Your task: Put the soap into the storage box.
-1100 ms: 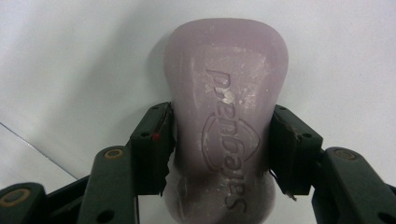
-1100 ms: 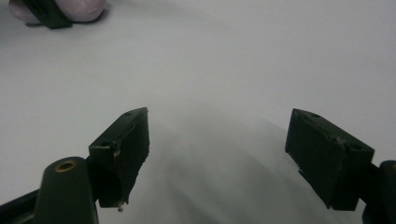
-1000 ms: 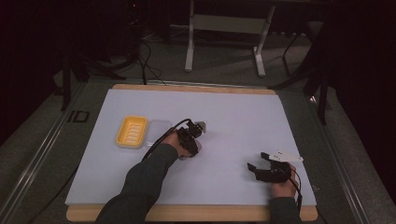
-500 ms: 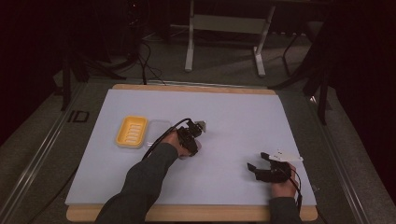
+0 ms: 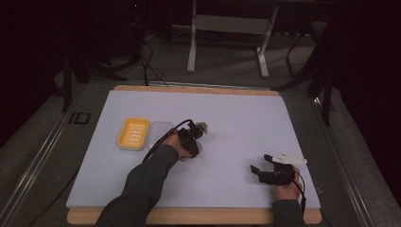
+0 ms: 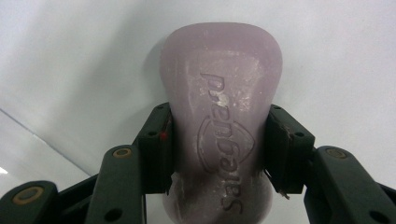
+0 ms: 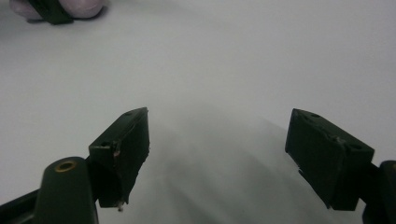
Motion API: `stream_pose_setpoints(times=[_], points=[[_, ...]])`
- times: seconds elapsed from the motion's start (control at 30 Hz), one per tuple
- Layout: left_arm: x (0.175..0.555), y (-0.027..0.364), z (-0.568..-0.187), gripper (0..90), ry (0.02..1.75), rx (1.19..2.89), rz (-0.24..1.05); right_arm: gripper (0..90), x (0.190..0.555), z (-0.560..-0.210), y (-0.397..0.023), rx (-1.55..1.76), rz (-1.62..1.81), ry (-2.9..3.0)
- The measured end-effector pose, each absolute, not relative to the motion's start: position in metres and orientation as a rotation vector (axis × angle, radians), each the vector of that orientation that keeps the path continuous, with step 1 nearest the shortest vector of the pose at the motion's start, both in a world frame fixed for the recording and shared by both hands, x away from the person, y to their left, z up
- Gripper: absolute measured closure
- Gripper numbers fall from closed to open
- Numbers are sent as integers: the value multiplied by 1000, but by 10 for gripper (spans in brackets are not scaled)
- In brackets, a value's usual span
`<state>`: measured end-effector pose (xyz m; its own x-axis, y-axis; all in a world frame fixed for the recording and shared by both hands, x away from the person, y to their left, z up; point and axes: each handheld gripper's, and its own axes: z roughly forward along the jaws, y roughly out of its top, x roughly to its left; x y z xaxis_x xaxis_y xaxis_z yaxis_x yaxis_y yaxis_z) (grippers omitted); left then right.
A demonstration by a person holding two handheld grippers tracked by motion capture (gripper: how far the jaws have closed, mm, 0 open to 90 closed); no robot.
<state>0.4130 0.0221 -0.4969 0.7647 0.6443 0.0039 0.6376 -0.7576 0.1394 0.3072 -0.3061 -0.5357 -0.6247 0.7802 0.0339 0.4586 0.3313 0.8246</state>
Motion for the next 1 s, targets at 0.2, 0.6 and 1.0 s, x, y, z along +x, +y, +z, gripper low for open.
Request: stream_pose_setpoints(times=[0.2,0.6,1.0], points=[[414,27,-493,498,1046,2811,80,214,307,-536,-306,1097,1200,2233],[416,40,-487,498,1093,2778,87,214,307,-536,-306,1097,1199,2233],[420,49,-481,498,1150,2735,93,214,307,-536,-306,1097,1200,2233]])
